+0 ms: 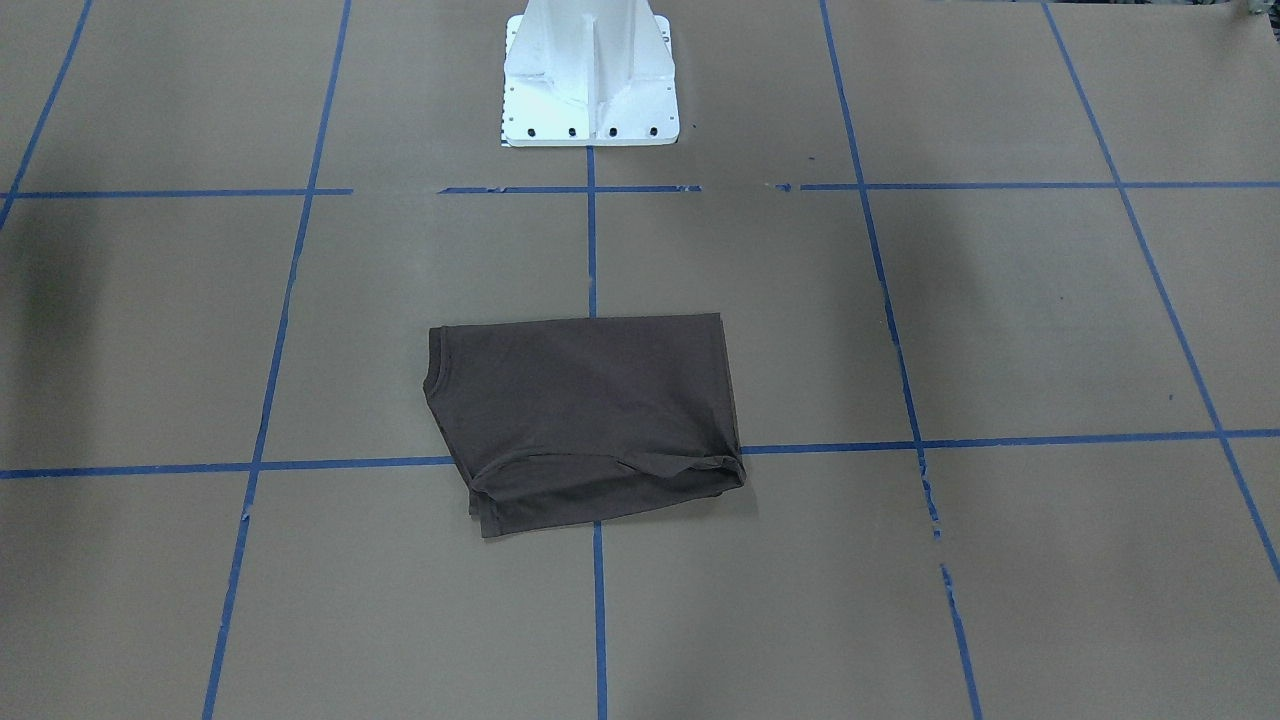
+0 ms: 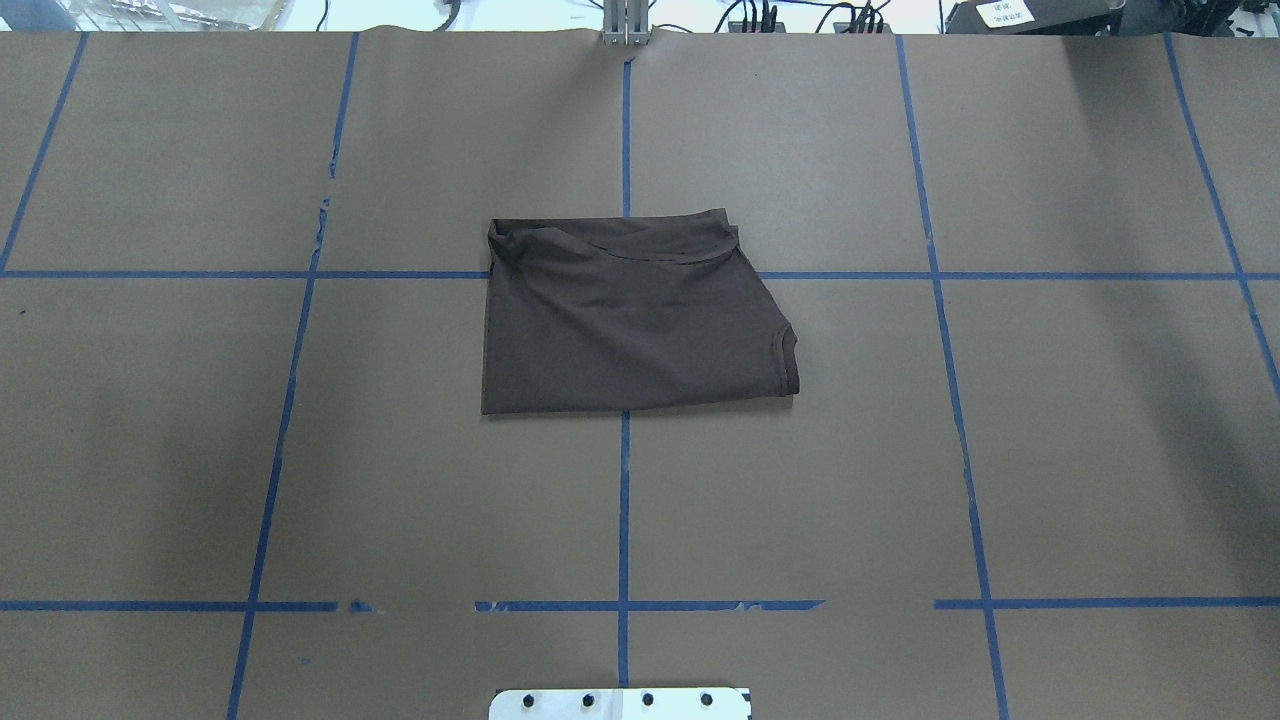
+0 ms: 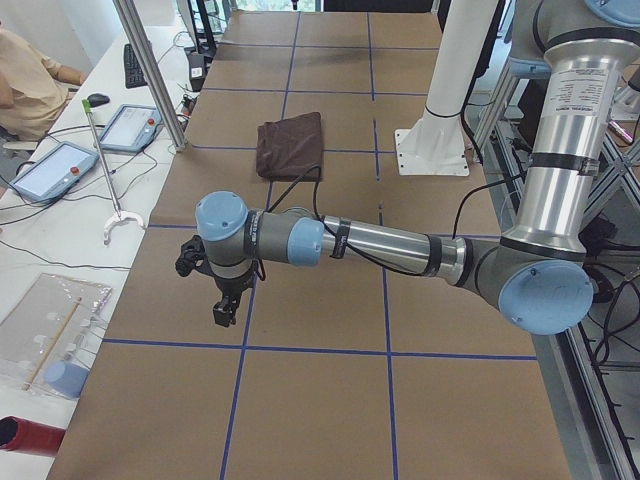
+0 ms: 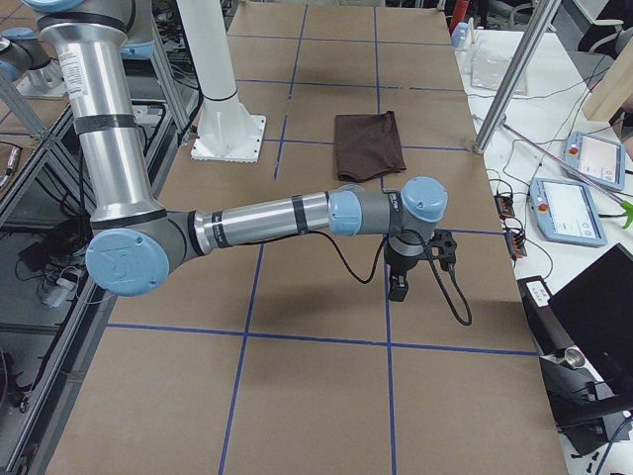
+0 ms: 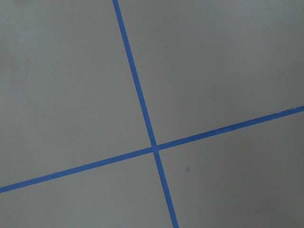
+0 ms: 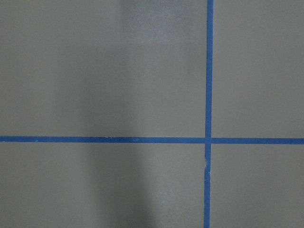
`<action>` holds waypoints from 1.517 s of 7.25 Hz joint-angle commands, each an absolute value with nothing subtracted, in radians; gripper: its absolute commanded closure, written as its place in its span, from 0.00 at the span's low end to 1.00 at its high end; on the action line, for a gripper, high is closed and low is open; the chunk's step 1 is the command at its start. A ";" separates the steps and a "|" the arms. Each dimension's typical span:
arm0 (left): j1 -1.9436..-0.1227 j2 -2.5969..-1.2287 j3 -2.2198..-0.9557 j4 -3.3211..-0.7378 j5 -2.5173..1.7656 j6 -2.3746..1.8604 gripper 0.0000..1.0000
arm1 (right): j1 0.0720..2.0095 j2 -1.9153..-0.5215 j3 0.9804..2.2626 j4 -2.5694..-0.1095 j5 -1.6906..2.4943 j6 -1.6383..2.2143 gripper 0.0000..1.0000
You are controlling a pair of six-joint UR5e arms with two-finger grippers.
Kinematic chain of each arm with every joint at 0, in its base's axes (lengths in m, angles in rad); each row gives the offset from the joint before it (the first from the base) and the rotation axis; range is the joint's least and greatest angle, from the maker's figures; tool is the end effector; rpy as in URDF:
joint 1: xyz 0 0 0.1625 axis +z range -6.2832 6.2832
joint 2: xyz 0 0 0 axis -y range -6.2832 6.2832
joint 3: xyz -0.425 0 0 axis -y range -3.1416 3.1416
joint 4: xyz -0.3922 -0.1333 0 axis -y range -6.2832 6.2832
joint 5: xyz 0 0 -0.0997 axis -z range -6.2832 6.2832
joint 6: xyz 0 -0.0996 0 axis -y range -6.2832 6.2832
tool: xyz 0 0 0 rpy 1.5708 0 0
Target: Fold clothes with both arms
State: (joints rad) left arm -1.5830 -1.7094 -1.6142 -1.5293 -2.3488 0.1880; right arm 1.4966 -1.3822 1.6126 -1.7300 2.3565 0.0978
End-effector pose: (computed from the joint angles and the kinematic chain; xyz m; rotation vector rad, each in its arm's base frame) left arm -0.0701 -0.5523 0.5687 0.2107 0.7610 0.2212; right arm 0.0207 -0.5691 0.5535 -0.0002 -0.7882 -0.0056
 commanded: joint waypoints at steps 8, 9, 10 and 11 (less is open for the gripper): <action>-1.571 -1.681 -1.670 -1.528 -2.352 0.190 0.00 | 1.485 -1.428 1.614 -1.730 2.356 0.100 0.00; -1.571 -1.681 -1.674 -1.525 -2.349 0.190 0.00 | 1.485 -1.428 1.623 -1.730 2.358 0.100 0.00; -1.571 -1.681 -1.678 -1.525 -2.349 0.190 0.00 | 1.485 -1.427 1.631 -1.730 2.361 0.098 0.00; -1.569 -1.674 -1.675 -1.528 -2.347 0.192 0.00 | 1.485 -1.433 1.615 -1.730 2.359 0.092 0.00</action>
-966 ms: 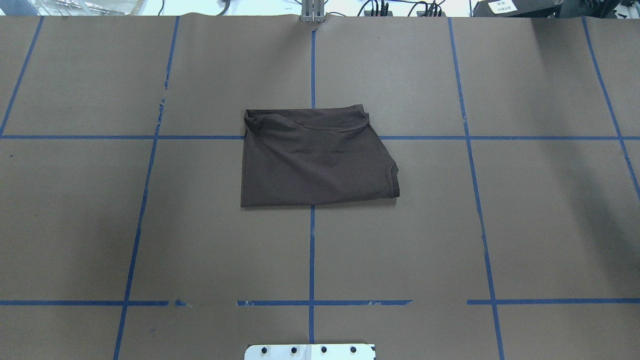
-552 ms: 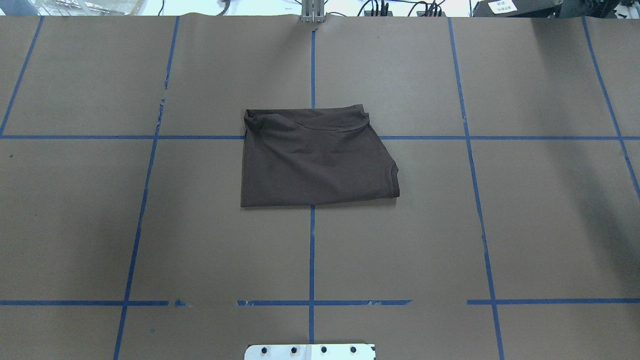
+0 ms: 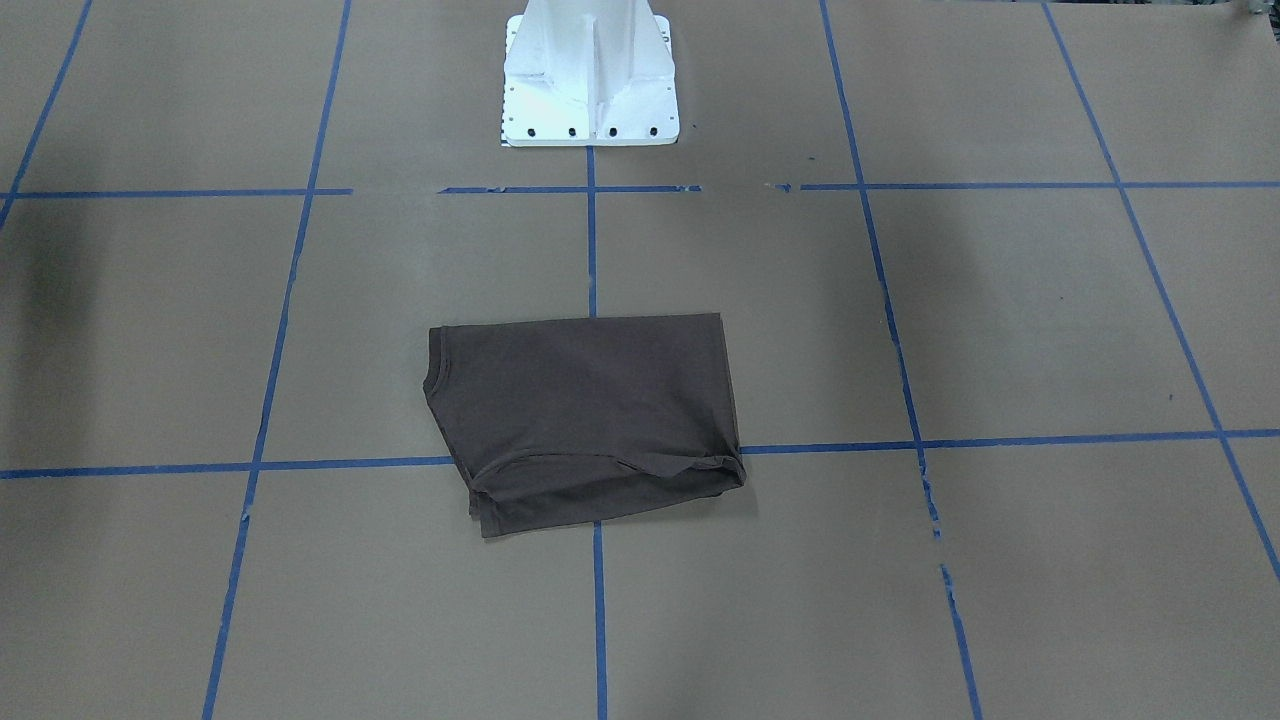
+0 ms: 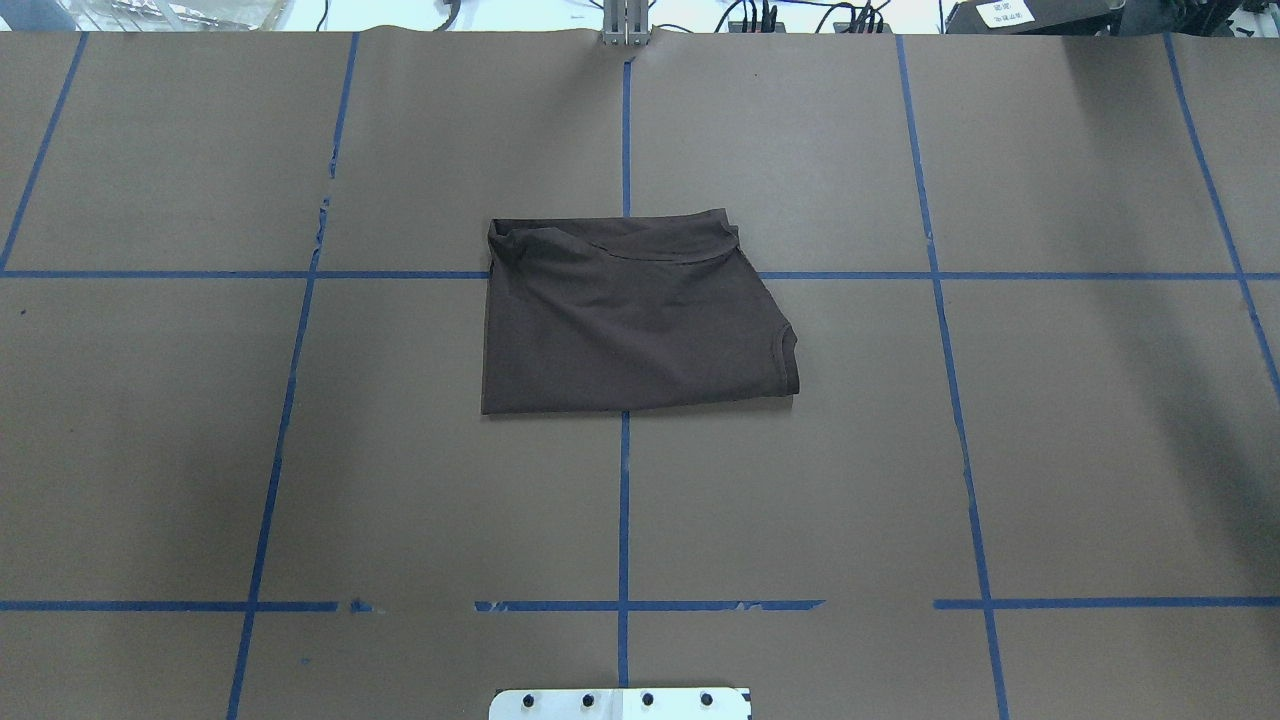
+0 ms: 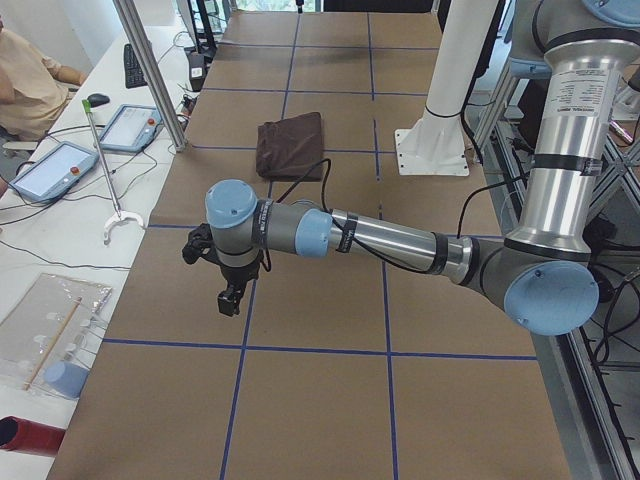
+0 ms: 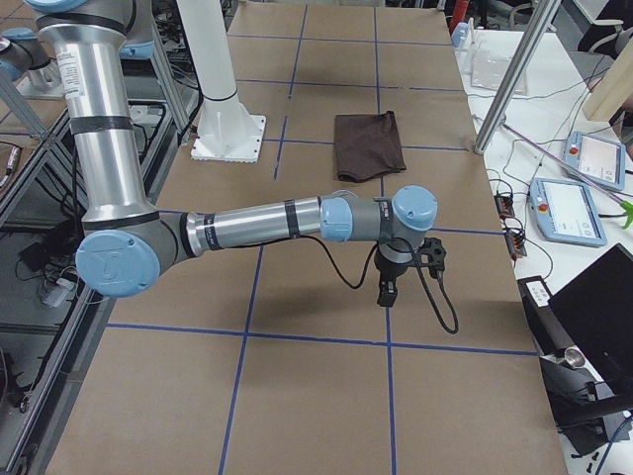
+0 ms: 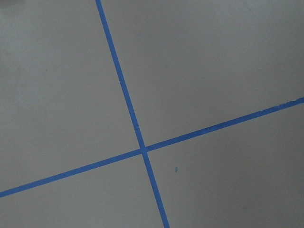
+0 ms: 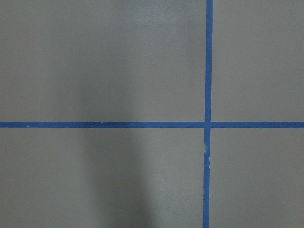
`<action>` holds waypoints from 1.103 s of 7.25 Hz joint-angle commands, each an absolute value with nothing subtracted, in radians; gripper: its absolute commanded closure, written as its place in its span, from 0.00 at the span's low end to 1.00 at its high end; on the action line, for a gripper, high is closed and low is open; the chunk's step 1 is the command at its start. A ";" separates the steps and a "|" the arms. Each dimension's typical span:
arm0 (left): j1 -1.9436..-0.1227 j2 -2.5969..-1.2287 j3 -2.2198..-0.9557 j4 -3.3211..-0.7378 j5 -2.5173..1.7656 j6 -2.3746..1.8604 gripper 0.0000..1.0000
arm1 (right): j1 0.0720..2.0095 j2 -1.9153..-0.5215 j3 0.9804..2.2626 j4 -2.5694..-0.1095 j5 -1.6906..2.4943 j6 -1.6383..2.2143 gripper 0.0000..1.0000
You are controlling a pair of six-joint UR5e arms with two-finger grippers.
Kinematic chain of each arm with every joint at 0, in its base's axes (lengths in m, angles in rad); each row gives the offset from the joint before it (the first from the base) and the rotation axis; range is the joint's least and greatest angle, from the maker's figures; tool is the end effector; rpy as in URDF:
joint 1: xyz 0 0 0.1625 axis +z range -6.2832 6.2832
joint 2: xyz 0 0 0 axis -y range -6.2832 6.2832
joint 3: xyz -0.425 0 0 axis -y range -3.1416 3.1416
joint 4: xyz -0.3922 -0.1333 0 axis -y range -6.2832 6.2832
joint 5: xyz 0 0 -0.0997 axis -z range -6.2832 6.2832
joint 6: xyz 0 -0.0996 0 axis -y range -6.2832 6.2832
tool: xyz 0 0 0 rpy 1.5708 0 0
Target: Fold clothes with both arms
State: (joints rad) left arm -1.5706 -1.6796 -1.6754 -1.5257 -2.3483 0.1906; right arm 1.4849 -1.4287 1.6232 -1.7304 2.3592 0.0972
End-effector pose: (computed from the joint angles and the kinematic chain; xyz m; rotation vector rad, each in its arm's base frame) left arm -0.0633 -0.5396 0.5552 0.2333 0.7588 0.2461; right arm 0.0155 -0.5504 0.5741 -0.0391 -0.7880 -0.0030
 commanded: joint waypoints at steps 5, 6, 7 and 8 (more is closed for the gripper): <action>-1.566 -1.674 -1.672 -1.520 -2.349 0.192 0.00 | 1.485 -1.425 1.625 -1.730 2.327 0.014 0.00; -1.566 -1.674 -1.663 -1.520 -2.338 0.190 0.00 | 1.485 -1.425 1.621 -1.730 2.327 0.015 0.00; -1.563 -1.677 -1.572 -1.531 -2.342 0.190 0.00 | 1.485 -1.427 1.620 -1.730 2.329 0.015 0.00; -1.563 -1.681 -1.540 -1.558 -2.347 0.192 0.00 | 1.485 -1.427 1.620 -1.730 2.329 0.018 0.00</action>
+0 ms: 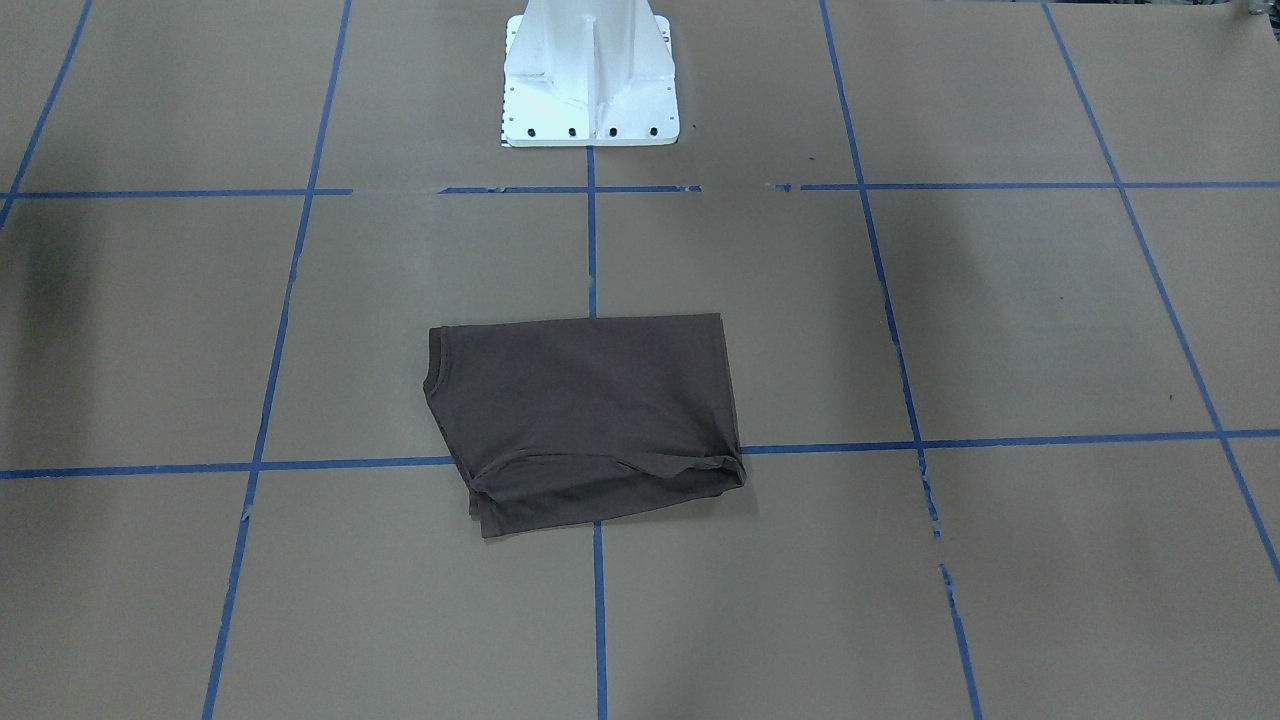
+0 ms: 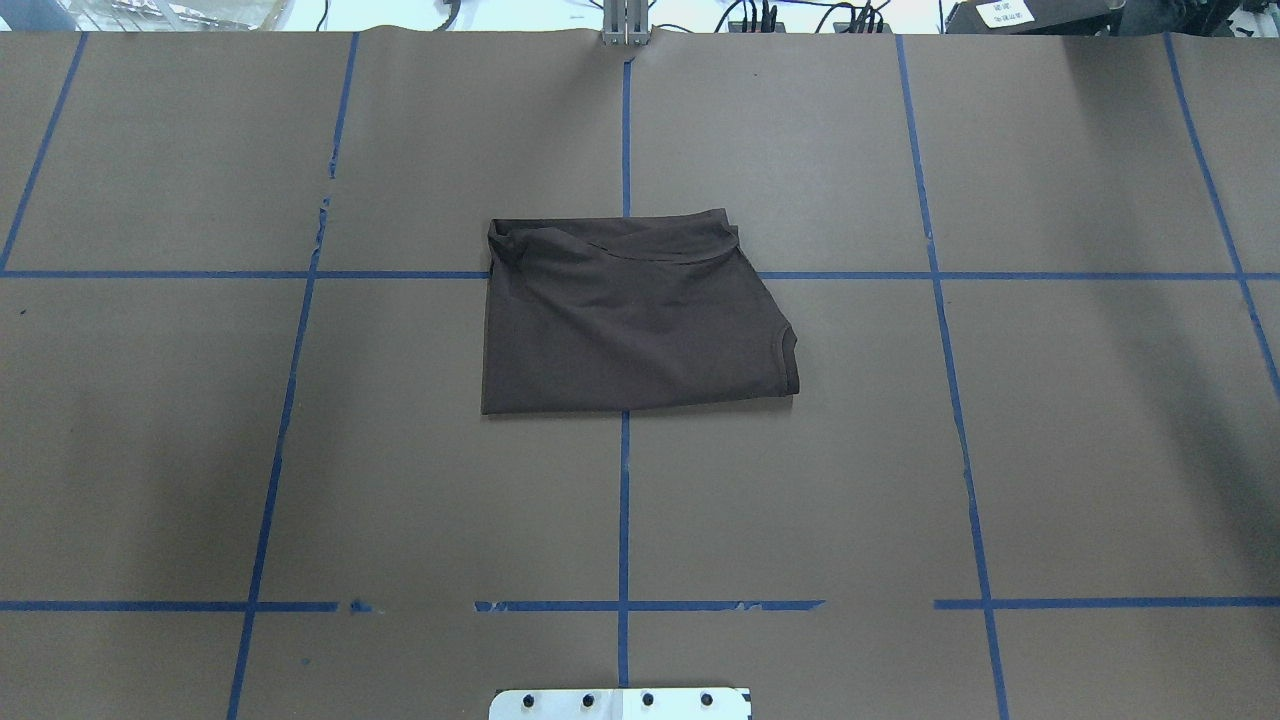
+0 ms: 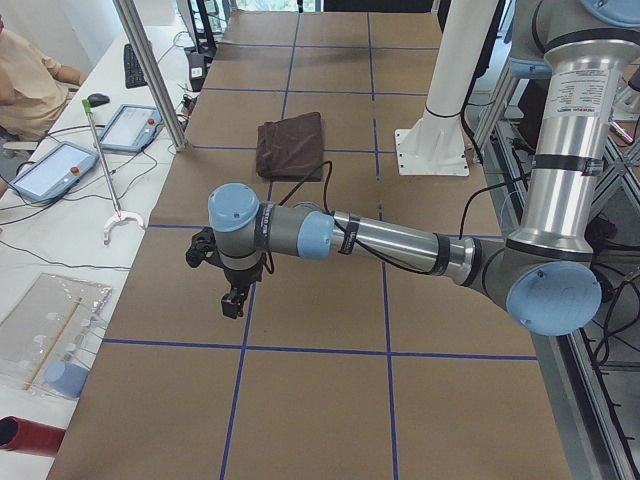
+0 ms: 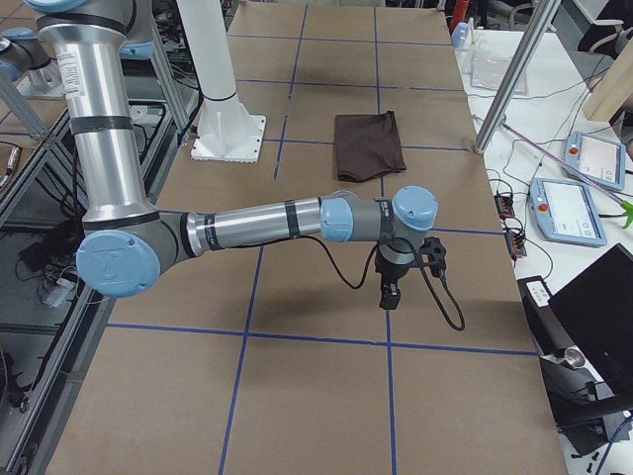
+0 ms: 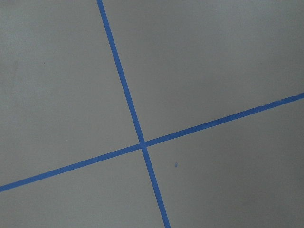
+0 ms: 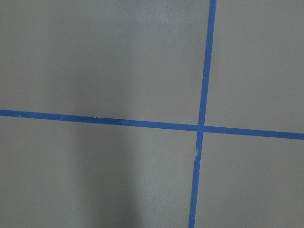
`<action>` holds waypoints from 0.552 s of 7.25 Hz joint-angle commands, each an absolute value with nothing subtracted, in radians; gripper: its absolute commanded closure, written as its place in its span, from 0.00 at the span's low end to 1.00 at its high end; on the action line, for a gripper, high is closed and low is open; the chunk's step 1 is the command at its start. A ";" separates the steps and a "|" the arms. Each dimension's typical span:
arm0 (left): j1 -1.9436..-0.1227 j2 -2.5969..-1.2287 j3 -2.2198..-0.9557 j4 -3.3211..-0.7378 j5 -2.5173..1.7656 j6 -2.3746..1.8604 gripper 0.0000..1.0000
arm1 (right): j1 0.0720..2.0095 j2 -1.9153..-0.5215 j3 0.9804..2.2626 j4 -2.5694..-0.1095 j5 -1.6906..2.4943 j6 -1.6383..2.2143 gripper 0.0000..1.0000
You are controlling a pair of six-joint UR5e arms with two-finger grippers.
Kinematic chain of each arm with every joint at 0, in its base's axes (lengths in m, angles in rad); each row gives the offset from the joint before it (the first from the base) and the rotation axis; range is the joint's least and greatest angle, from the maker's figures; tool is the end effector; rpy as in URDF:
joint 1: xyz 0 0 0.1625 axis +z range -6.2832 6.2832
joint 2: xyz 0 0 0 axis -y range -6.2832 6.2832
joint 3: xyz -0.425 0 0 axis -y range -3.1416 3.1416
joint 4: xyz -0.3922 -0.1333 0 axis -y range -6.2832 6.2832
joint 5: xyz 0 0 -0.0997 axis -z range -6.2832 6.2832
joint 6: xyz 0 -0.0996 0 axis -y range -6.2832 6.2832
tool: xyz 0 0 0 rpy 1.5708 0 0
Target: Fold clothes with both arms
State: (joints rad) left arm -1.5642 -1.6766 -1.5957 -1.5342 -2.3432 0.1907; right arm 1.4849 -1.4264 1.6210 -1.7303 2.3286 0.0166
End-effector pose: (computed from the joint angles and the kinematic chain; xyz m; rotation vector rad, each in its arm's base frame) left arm -0.0602 -0.5401 0.5957 0.1603 0.7620 0.2236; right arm 0.0176 -0.5517 0.5760 -0.0055 -0.7586 -0.0792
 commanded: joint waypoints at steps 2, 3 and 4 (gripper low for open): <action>-1.563 -1.683 -1.551 -1.566 -2.350 0.192 0.00 | 1.485 -1.430 1.620 -1.730 2.329 0.028 0.00; -1.565 -1.686 -1.554 -1.565 -2.352 0.192 0.00 | 1.483 -1.430 1.620 -1.729 2.330 0.028 0.00; -1.565 -1.690 -1.577 -1.560 -2.352 0.192 0.00 | 1.485 -1.430 1.620 -1.730 2.330 0.029 0.00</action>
